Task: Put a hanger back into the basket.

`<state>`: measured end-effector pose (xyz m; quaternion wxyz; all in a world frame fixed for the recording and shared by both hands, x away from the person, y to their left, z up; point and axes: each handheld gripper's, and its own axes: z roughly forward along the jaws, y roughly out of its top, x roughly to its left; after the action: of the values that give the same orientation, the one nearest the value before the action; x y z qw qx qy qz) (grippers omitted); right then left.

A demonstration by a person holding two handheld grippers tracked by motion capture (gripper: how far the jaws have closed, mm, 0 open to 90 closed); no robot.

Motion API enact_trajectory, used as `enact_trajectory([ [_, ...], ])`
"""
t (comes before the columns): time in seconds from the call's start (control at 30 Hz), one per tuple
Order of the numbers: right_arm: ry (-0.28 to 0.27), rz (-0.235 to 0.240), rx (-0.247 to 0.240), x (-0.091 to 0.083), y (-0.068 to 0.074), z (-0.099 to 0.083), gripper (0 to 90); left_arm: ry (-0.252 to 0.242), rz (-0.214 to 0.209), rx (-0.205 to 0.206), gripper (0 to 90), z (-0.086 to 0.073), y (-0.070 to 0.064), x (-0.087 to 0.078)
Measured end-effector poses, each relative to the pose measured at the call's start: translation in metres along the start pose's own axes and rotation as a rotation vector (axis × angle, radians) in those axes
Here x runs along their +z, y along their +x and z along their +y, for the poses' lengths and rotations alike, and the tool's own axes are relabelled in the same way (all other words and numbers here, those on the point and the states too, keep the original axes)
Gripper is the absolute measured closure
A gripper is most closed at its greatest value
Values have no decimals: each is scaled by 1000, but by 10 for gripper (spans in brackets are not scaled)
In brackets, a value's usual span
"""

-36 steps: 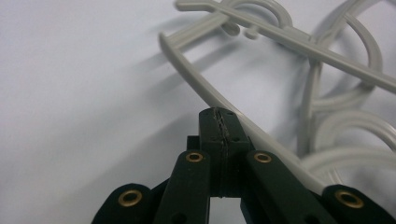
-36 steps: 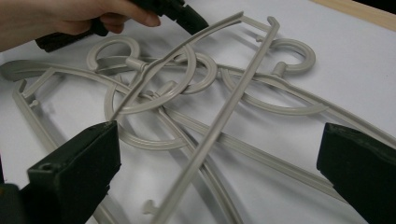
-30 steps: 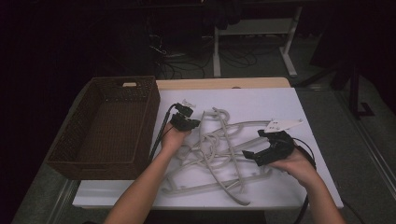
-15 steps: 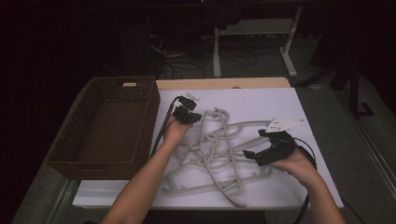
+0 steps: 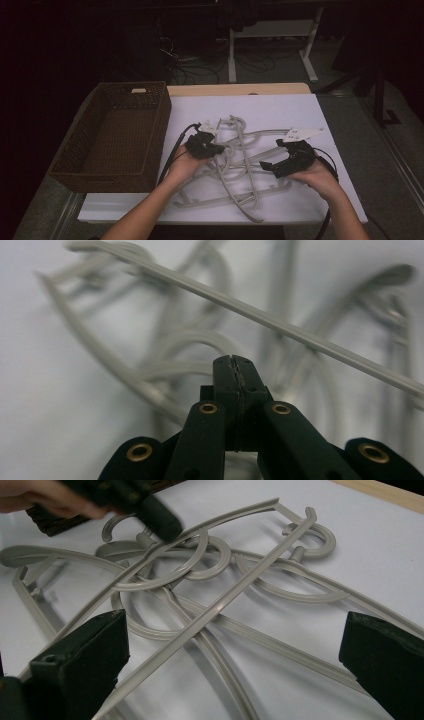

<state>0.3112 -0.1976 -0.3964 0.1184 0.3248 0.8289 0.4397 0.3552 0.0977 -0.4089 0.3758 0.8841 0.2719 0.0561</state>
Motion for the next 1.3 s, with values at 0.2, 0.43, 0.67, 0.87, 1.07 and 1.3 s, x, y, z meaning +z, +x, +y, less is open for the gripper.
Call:
enact_trajectory([
  [0.2, 5, -2, -3, 1, 0, 0, 0, 28, -22, 44, 900, -14, -27, 2],
  [0.43, 8, -5, -3, 1, 0, -1, 0, 1, 77, -6, 769, -14, -10, -4],
  [0.67, 10, -7, -3, 1, 0, -1, 0, 18, 164, -55, 578, -5, 11, 2],
  [0.87, 10, -9, -3, 1, -1, -1, 0, 73, 171, -119, 482, -4, 31, 15],
  [1.07, 10, -10, -2, 0, -1, -1, 0, 109, 139, -127, 451, -5, 32, 20],
  [1.3, 15, -11, -8, 1, 0, -1, 0, 174, 195, -91, 419, -4, 34, 33],
])
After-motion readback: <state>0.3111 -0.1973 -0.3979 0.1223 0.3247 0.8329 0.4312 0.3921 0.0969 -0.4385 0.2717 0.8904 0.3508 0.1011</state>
